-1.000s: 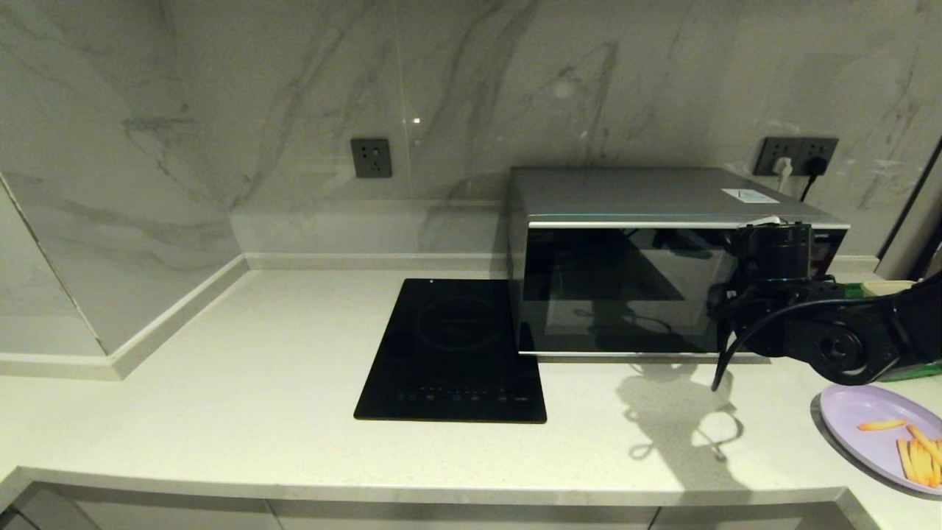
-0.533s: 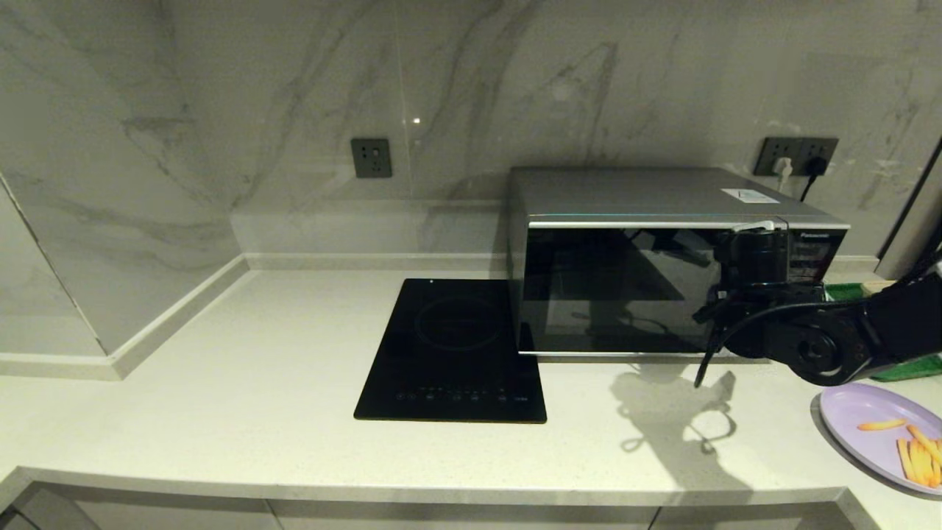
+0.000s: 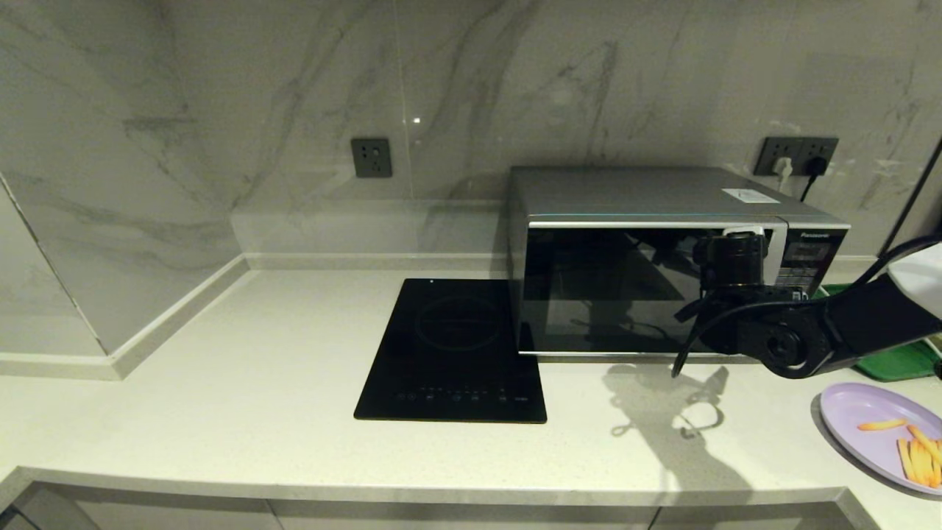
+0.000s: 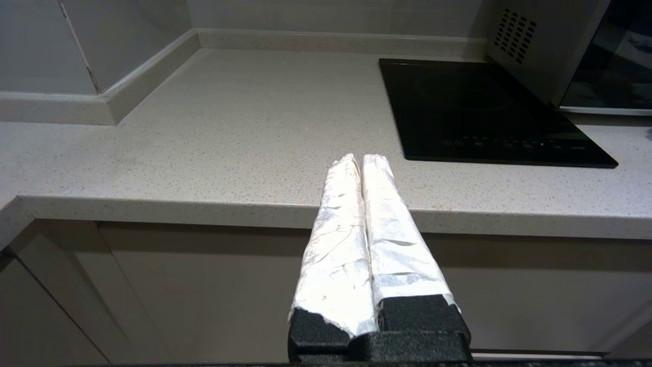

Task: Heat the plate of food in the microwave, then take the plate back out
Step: Open the microwave oven

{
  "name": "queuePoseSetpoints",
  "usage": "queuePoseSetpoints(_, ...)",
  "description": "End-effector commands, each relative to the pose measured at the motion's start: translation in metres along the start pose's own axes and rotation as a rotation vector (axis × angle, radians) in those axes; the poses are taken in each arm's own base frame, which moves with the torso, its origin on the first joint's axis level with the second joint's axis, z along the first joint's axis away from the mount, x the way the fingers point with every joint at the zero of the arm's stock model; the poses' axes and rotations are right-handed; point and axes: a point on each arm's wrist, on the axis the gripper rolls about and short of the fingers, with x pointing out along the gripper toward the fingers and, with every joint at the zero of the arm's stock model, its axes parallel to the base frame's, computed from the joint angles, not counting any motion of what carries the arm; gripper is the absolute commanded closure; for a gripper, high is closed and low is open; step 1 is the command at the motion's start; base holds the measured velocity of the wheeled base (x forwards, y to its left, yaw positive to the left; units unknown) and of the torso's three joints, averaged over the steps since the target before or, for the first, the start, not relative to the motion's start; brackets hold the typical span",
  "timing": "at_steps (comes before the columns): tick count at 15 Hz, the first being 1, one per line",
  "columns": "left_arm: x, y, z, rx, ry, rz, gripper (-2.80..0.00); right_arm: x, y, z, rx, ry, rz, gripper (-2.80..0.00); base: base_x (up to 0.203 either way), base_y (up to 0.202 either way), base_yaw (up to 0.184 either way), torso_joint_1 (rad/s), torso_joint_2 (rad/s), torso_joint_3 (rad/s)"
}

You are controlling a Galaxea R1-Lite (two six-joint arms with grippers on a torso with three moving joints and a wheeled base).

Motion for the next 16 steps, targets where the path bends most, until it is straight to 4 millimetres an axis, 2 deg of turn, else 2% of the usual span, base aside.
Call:
queuePoseSetpoints(1,0.0,0.0,0.0,-0.001,-0.002,0.001,0.0,0.005,0.003,-0.003,0.006,0.005,-0.013,-2.8,0.0,0.0,0.0,0.0,0.0,0.0)
queuePoseSetpoints(8,0.0,0.0,0.0,-0.001,-0.002,0.001,0.0,0.033,-0.001,-0.011,0.038,0.034,-0.072,-2.8,0.0,0.0,0.0,0.0,0.0,0.0)
queuePoseSetpoints(16,0.0,0.0,0.0,-0.001,-0.002,0.001,0.0,0.049,-0.01,-0.006,0.075,0.031,-0.109,-2.8,0.0,0.0,0.0,0.0,0.0,0.0)
